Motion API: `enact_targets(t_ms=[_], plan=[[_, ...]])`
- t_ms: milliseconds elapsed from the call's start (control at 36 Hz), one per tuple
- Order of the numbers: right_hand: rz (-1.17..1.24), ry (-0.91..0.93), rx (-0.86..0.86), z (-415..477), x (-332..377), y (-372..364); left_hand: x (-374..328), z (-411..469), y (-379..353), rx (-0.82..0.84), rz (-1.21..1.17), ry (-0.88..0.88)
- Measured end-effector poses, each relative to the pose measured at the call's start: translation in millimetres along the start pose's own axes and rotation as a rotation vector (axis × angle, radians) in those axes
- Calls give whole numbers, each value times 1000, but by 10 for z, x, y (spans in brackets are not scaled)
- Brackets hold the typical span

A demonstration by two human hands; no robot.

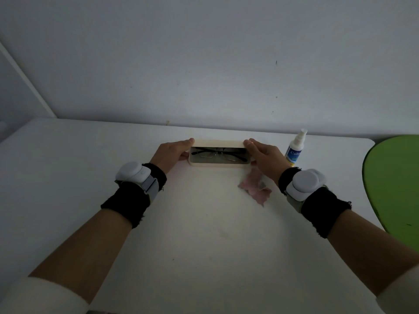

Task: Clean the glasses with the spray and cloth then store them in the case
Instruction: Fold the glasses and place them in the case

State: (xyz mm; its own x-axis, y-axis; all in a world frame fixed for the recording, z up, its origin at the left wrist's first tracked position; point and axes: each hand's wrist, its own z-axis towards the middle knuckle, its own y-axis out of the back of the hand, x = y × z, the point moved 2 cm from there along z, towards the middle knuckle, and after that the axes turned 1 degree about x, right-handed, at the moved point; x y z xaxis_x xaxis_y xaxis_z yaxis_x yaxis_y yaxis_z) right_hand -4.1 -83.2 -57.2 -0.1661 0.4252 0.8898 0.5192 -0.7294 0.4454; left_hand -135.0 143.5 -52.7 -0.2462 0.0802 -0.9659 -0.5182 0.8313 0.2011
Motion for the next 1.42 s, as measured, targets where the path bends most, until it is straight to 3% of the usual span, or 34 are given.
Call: enact_targets(t_ms=[306,417,556,889,1417], plan=[[-33,-3,11,-71,-109,15,39,-92,-37,35,1,-7],[-41,-8,35,-92,-101,2,28,-104,-31,22,87,-54],[-92,62,20,-116,-100,-16,23,-149,-39,123,255,-189],[-35,134,-128,-64,-78,-53,48,-25,-48,7,299,-306],[-111,110,-233,254,-9,-36,29,383,-104,-66,293,-281]])
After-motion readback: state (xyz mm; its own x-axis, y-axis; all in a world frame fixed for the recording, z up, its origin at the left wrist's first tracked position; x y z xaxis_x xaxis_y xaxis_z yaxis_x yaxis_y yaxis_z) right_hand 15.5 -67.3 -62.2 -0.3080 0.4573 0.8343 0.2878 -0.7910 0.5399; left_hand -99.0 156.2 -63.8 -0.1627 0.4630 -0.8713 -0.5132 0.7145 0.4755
